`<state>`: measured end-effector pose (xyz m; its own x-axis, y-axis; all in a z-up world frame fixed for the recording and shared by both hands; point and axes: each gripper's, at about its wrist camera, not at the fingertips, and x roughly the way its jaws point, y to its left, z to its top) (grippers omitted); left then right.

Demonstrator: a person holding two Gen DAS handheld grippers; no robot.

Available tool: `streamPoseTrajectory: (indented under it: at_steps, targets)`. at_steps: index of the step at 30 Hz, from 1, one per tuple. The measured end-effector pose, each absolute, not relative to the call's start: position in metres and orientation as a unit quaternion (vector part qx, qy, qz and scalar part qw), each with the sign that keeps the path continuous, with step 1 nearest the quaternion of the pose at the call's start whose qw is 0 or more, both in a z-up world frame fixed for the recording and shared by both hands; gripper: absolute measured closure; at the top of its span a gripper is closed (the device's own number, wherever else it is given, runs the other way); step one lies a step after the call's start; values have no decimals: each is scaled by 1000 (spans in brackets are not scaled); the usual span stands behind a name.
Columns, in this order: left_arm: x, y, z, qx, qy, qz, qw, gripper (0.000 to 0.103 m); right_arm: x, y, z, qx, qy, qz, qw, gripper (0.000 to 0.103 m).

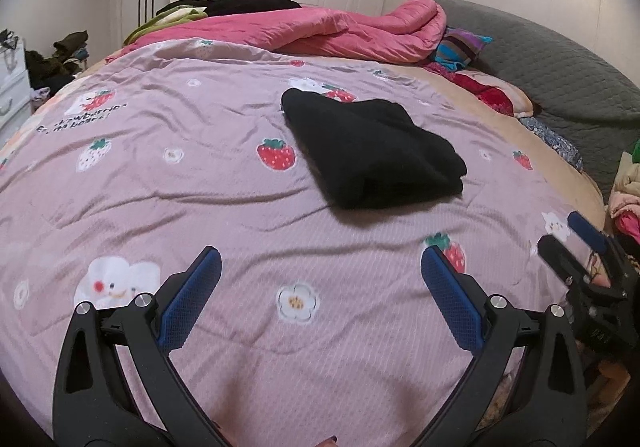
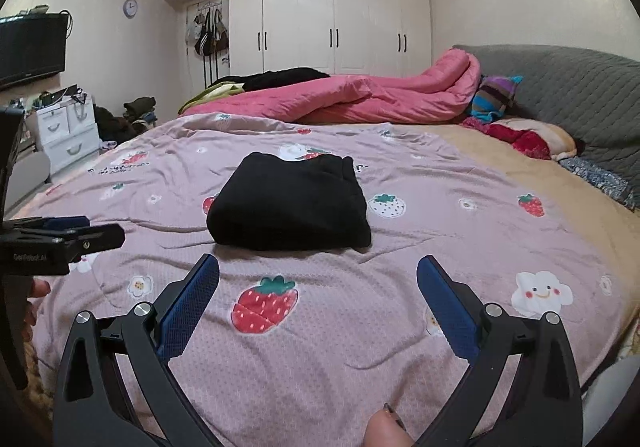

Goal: Fold small clothes

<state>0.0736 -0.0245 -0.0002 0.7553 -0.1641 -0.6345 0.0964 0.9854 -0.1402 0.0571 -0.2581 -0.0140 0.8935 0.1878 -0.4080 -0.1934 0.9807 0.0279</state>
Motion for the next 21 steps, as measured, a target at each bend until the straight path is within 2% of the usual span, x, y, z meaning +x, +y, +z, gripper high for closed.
streamPoseTrajectory:
  at_steps: [21]
  targets:
    - [76,-18,-28,-40,349,-50,935,9,79,-256,-46,0,270,75,960,4]
